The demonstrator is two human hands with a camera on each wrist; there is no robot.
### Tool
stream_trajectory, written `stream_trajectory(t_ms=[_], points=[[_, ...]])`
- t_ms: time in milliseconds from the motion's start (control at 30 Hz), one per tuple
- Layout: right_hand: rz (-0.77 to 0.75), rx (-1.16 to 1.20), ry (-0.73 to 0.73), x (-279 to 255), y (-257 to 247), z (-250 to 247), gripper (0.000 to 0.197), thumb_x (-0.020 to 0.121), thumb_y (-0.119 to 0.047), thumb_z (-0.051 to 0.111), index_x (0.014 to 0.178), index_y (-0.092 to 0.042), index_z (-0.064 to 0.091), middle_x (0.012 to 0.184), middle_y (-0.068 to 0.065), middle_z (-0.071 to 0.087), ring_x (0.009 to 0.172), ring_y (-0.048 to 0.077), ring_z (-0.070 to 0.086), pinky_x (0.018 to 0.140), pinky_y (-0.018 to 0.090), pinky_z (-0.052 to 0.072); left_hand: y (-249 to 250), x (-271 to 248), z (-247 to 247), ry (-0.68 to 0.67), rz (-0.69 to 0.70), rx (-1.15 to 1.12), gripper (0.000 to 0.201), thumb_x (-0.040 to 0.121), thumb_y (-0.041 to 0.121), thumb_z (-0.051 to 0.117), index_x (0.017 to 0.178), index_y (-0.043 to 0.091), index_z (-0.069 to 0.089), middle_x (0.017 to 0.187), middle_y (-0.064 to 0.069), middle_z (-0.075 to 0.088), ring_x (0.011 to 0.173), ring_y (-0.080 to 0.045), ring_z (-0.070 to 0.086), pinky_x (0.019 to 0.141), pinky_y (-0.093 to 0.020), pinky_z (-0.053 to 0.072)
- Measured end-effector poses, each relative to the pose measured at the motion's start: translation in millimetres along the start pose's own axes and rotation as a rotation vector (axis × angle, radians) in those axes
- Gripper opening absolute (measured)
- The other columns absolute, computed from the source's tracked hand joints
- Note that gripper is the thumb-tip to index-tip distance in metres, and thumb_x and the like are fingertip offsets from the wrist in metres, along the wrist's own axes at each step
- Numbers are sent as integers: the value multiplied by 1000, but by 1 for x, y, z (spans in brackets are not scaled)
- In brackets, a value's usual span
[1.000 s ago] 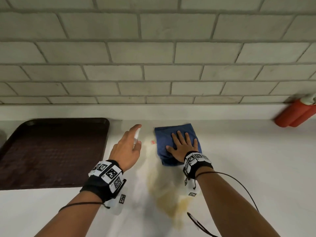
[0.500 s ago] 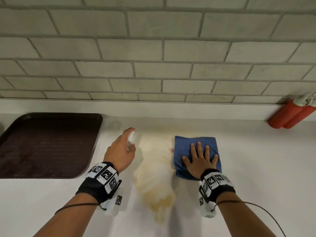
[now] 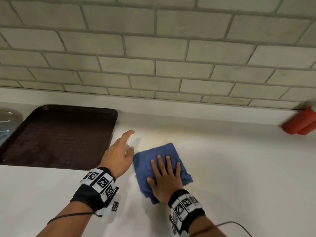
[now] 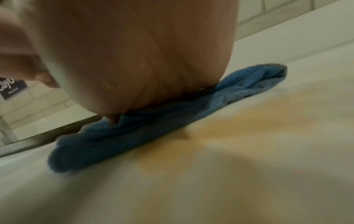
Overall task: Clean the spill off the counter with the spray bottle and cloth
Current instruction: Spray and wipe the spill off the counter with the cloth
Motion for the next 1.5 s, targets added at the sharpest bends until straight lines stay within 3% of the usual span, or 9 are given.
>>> stream_trajectory(t_ms=[67, 167, 333, 633, 867, 1000, 1167, 1300, 1500], points=[[20, 24, 73, -5, 11, -5, 71, 91, -61, 21, 153, -28, 16, 162, -2, 7, 148, 36, 14, 113, 58, 0, -2, -1, -3, -4, 17, -6, 55, 97, 27, 50, 144, 45, 30, 125, -6, 62, 104, -28, 62, 93, -46, 50], [116, 89, -29, 23, 41, -11, 73, 89, -67, 10, 153, -34, -8, 161, -7, -17, 148, 28, -15, 115, 60, -10, -6, -2, -7, -11, 46, -7, 54, 97, 25, 50, 144, 43, 32, 120, -6, 64, 102, -28, 62, 91, -44, 50], [311, 119, -46, 86, 45, -37, 70, 96, -60, 16, 153, -29, -11, 161, -1, -22, 146, 34, -21, 112, 67, -8, -10, -1, -12, -36, 70, -9, 52, 96, 26, 51, 143, 42, 33, 116, -5, 64, 100, -29, 63, 90, -44, 50], [-60, 15, -30, 21, -58, 3, 76, 81, -63, -4, 151, -34, -13, 161, -6, -21, 146, 30, -22, 113, 61, -15, -30, 12, -32, -27, 36, -29, 52, 98, 27, 50, 143, 44, 31, 125, -8, 62, 107, -32, 62, 94, -46, 50], [277, 145, -3, 13, 59, -9, 75, 89, -71, 18, 151, -38, -9, 161, -10, -18, 148, 25, -17, 115, 61, -6, -8, -18, 0, -93, 132, -35, 51, 97, 26, 51, 142, 42, 33, 115, -4, 65, 99, -26, 61, 85, -37, 46], [305, 127, 11, -20, 60, 3, 76, 89, -70, 11, 151, -35, -14, 161, -5, -21, 147, 29, -19, 113, 62, -10, -8, -21, 10, -88, 109, -47, 50, 97, 27, 51, 142, 42, 33, 114, -5, 65, 97, -23, 61, 81, -34, 43], [141, 38, 52, -106, 36, 32, 76, 89, -73, 11, 152, -33, 21, 159, -5, 12, 145, 32, 26, 111, 54, 8, 11, -34, 26, -98, 129, -27, 50, 96, 27, 51, 140, 43, 34, 96, 1, 58, 91, -23, 60, 81, -36, 44], [276, 116, 40, -121, 120, 31, 87, 73, -84, -8, 148, -42, -18, 157, -14, -24, 148, 21, -18, 116, 54, -9, 30, -44, 35, -87, 142, -14, 49, 97, 27, 51, 140, 43, 33, 100, 2, 60, 87, -17, 55, 85, -38, 44], [367, 128, 32, -128, 134, 35, 84, 81, -73, -5, 152, -28, -15, 159, -1, -25, 146, 34, -20, 112, 65, -9, 50, -65, 46, -46, 124, -19, 49, 97, 28, 51, 139, 44, 33, 100, 0, 61, 83, -22, 58, 82, -39, 46]])
Point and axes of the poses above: each hand's wrist, its own x-axis towards the middle knuckle, its own z-axis out of the palm, y = z × x, the point moved 8 cm from there along x, towards the middle knuckle
